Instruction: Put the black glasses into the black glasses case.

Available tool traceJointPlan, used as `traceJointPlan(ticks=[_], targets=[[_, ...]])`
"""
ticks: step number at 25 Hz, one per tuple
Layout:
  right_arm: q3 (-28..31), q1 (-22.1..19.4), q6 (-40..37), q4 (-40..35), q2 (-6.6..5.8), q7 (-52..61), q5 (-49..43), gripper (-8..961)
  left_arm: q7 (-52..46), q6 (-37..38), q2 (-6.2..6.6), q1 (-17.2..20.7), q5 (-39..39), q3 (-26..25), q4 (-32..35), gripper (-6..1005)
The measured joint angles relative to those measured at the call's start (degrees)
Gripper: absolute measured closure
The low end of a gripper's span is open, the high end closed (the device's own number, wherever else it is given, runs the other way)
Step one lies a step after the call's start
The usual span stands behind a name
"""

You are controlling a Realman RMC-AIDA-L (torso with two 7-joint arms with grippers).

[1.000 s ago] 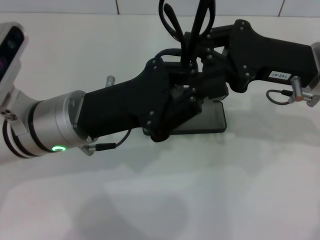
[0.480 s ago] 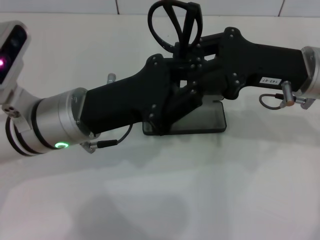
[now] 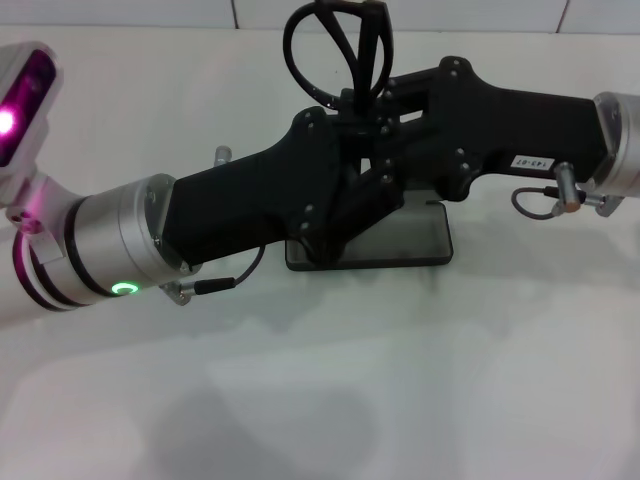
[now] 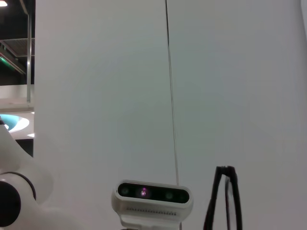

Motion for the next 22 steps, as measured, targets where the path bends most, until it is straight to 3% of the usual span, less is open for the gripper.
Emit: traceJointPlan(ticks=[9, 13, 17, 18, 22], targets=[[0.4, -0.4, 1.1, 0.0, -0.01, 0.0, 0.0, 879, 0.0, 0.1, 0.09, 0.1, 0.0, 0.3, 0.1, 889], [0.7, -1.2, 2.4, -1.6, -0.62, 0.4, 0.0, 879, 0.2, 1.3, 0.55, 1.0, 0.4, 0.2, 0.6, 888], [0.8, -3.9, 4.2, -8.5, -1.67, 4.1, -2.3, 879, 0.6, 3.6, 2.51, 2.8, 0.4, -0.1, 0.9, 888], [0.8, -4.6, 4.4, -11.2, -1.93, 5.9, -3.8, 878, 0.8, 4.2, 3.52, 3.6, 0.2, -0.4, 1.1, 888], [0.8, -7.3, 5.2, -26.8, -2.76, 19.0, -14.0, 878, 0.8, 4.9, 6.49, 7.4, 0.2, -4.2, 2.0, 888]])
